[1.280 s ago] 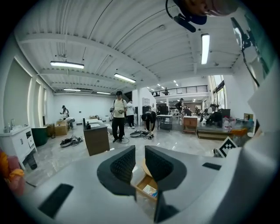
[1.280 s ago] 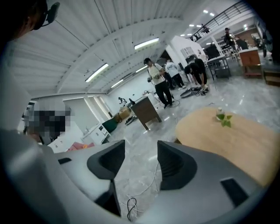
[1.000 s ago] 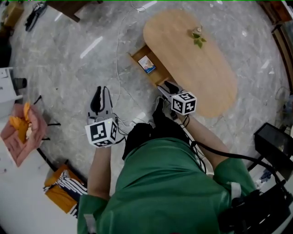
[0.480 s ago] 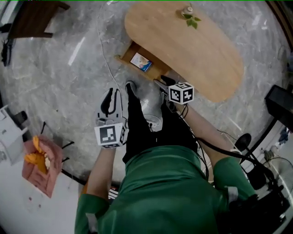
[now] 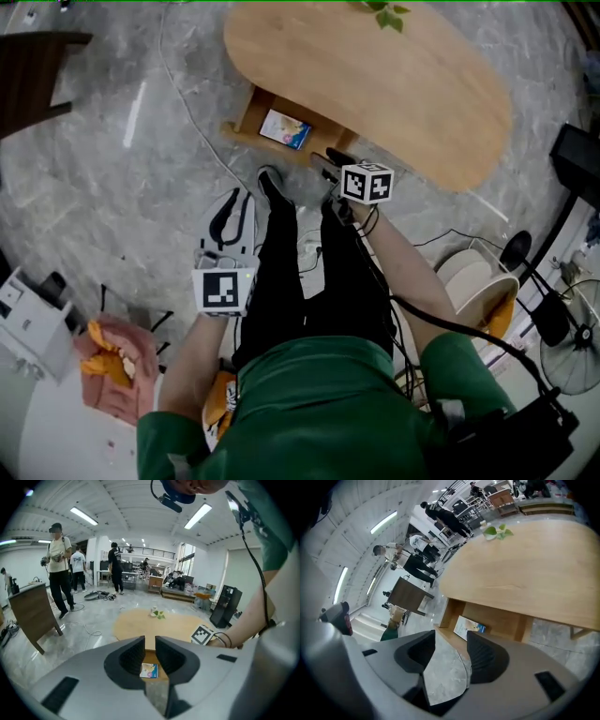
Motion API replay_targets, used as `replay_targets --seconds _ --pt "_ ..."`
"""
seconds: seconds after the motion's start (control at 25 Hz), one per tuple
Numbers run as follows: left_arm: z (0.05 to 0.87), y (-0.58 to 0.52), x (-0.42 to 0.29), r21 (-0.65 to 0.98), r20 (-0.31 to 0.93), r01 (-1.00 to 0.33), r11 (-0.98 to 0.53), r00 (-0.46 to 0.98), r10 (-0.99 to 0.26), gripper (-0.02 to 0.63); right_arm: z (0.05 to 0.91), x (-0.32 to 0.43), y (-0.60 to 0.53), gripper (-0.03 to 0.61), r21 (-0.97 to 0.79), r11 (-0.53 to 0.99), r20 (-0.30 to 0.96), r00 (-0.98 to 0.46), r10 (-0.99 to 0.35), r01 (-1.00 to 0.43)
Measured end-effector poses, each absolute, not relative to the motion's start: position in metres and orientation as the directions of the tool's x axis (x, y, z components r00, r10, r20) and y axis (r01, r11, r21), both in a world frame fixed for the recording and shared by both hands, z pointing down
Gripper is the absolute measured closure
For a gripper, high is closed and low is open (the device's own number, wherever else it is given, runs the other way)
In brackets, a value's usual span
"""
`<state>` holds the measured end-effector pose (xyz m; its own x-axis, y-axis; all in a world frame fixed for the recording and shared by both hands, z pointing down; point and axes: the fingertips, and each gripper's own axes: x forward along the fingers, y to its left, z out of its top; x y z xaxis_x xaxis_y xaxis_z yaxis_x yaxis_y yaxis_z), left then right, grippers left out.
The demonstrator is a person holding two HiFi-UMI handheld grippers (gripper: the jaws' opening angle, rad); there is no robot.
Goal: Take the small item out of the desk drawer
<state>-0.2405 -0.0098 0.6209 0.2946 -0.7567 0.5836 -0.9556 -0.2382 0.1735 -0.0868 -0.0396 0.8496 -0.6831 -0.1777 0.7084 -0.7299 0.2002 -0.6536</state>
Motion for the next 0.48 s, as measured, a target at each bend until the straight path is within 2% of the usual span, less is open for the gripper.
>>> replay_targets --seconds 0.16,0.48 --pt "0.651 -0.002 -0.237 0.233 0.621 -0.945 -0.232 0.328 -0.712 0.533 0.901 -0.096 -0.039 0.351 -0.624 0.201 0.751 -0.650 -0.113 -0.755" --pt "0.687 0.000 -0.264 0.271 0.639 -0.949 -0.160 0.302 -0.707 0.533 0.974 -0.109 -0.058 0.353 -0.608 0.179 0.782 -0.623 -0.036 -0.774"
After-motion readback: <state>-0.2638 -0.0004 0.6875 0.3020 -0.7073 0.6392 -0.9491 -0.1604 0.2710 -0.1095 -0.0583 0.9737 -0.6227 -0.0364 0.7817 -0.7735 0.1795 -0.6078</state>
